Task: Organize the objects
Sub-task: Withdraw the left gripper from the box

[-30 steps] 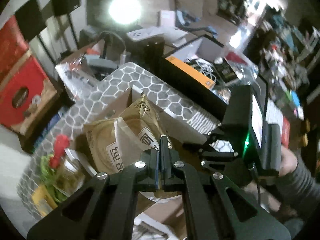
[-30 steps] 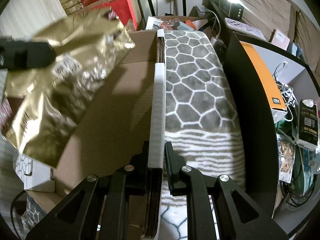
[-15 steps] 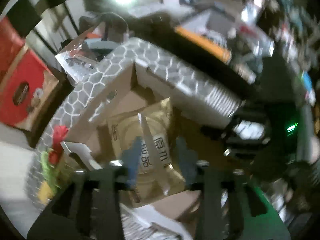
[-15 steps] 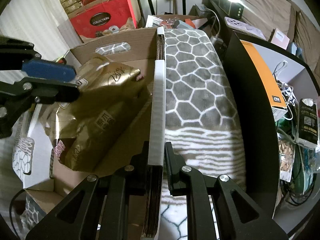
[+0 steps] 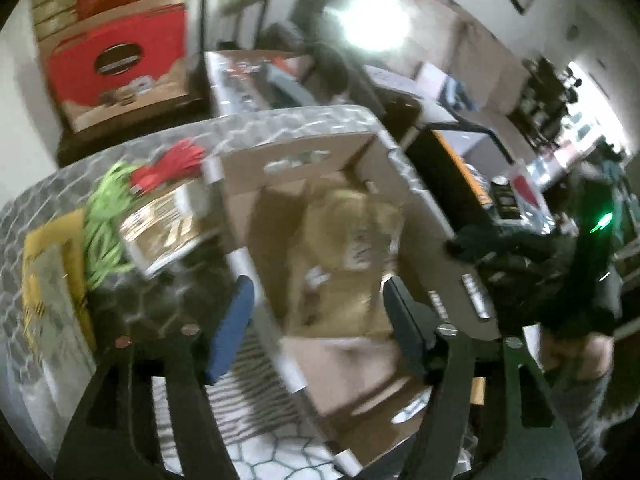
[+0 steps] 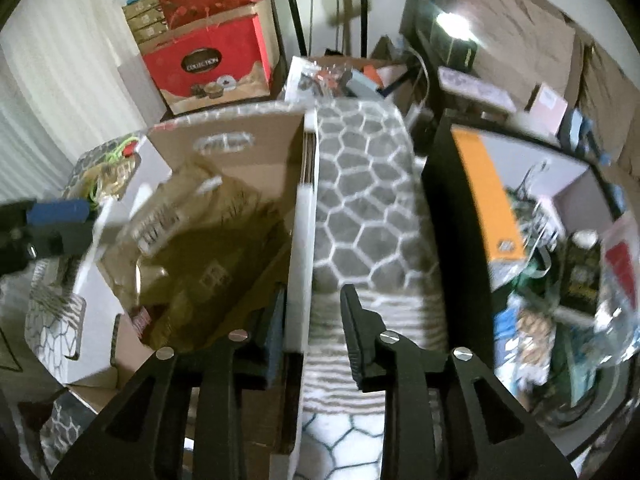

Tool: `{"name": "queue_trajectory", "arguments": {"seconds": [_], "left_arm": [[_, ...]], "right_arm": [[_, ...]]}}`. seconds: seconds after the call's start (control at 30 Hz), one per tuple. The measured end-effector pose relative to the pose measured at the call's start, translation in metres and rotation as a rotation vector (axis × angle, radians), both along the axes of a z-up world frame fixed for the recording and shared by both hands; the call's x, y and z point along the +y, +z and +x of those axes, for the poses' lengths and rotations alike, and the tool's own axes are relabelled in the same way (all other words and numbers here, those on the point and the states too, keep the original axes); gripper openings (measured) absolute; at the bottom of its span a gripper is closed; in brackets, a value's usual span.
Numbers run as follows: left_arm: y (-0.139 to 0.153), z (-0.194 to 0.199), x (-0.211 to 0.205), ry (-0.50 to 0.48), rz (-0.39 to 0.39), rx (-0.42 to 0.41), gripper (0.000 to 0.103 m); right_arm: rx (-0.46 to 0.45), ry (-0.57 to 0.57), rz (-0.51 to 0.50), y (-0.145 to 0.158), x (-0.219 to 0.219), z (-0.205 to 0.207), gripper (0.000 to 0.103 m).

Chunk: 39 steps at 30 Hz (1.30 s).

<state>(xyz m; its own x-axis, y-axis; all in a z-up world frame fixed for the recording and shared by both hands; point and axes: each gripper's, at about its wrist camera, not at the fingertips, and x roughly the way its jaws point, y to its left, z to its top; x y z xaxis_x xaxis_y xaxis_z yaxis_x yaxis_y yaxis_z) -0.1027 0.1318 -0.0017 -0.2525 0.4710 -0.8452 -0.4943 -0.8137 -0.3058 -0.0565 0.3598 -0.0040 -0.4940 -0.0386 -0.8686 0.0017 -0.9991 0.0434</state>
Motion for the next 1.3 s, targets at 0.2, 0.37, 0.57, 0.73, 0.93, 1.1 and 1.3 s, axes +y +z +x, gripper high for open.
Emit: {"name": "queue_trajectory", "arguments": {"seconds": [0.2, 0.37, 0.57, 0.73, 0.93, 1.1, 1.3], "left_arm": [[-0.019, 0.001, -0.019, 0.058, 0.031, -0.048, 0.068], [-0.028, 0.003, -0.018, 0.06, 0.043, -0.076, 0.068], [-0.035, 0.01, -0.011, 0.039, 0.039, -0.09, 0.066], [-0.04, 0.012, -0.01, 0.042, 0.058, -0.103, 0.066], [-0.039, 0.013, -0.014, 0.044, 0.077, -0.112, 0.066], [-0.04, 0.013, -0.013, 0.034, 0.085, -0.12, 0.066], [-0.04, 0.013, -0.011, 0.041, 0.085, -0.116, 0.066]], "right_arm": [[0.062, 0.071, 0.069, 0.033, -0.015, -0.027, 0.036], [0.032, 0.191, 0.111, 0.029, -0.042, -0.063, 0.036], [-0.07, 0.283, 0.189, 0.001, -0.061, -0.093, 0.033], [-0.115, 0.31, 0.184, -0.01, -0.063, -0.106, 0.033], [-0.147, 0.362, 0.115, -0.011, -0.06, -0.112, 0.034], [-0.176, 0.407, 0.137, -0.013, -0.061, -0.1, 0.036], [-0.206, 0.398, 0.162, -0.025, -0.069, -0.107, 0.037]]}}
